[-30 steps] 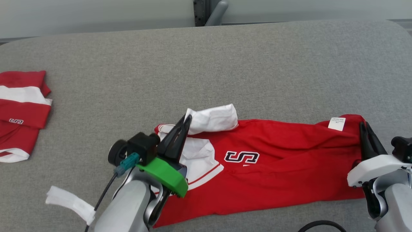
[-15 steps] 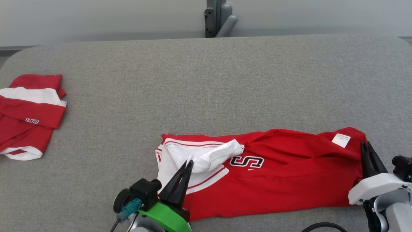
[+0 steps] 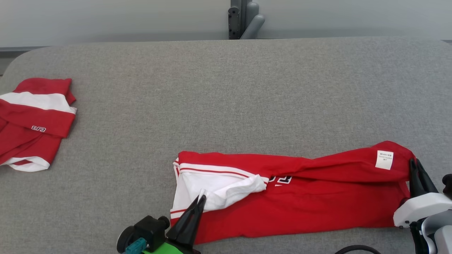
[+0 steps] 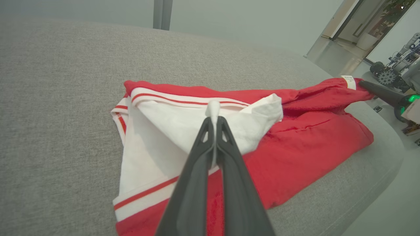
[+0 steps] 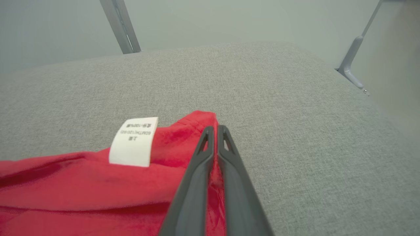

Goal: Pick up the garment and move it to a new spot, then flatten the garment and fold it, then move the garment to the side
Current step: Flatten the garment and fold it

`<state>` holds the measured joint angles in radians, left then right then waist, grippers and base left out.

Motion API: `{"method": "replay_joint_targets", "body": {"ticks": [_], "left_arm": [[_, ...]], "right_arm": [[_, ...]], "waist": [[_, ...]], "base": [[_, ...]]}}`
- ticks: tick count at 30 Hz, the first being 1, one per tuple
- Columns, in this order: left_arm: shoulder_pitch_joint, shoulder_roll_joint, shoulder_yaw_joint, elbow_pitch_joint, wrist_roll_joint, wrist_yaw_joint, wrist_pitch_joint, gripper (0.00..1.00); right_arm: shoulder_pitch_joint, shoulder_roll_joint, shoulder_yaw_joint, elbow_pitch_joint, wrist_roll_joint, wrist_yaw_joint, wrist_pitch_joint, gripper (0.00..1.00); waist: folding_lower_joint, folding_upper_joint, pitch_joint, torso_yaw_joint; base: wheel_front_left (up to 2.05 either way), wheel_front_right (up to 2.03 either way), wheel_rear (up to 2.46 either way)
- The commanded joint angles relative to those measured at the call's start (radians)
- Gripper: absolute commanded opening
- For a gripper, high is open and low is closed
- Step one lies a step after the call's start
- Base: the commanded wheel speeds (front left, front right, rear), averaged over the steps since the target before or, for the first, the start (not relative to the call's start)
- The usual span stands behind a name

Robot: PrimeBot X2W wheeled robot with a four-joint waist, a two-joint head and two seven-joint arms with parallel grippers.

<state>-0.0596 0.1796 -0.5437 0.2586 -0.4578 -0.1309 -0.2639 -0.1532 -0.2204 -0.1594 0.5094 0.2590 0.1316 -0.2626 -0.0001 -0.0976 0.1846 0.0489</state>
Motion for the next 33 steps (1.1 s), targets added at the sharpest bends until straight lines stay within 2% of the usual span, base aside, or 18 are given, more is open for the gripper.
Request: {"method": "replay_joint_targets", "body": {"ticks": [1, 9, 23, 33], "left_arm": [[0.027, 0.010, -0.001, -0.010, -0.014, -0.001, 0.000, 0.00], [0.054, 0.025, -0.027, -0.030, -0.038, -0.001, 0.000, 0.00], [0.097, 0.009, -0.044, 0.020, -0.050, -0.001, 0.000, 0.00], [0.123, 0.009, -0.021, 0.059, -0.052, -0.001, 0.000, 0.00]], "right_arm": [[-0.012, -0.004, -0.005, 0.005, -0.009, -0.002, -0.002, 0.00], [-0.022, -0.010, -0.010, 0.031, -0.019, -0.002, -0.002, 0.00], [0.037, -0.001, -0.005, 0.075, -0.019, -0.002, -0.002, 0.00], [0.063, 0.007, -0.014, 0.102, -0.025, -0.002, -0.002, 0.00]], "waist": [[0.0001, 0.0001, 0.004, 0.010], [0.0001, 0.0001, 0.002, 0.029], [0.0001, 0.0001, -0.037, 0.034], [0.0001, 0.0001, -0.067, 0.034]], "base": [[0.00, 0.00, 0.00], [0.00, 0.00, 0.00], [0.00, 0.00, 0.00], [0.00, 0.00, 0.00]]}}
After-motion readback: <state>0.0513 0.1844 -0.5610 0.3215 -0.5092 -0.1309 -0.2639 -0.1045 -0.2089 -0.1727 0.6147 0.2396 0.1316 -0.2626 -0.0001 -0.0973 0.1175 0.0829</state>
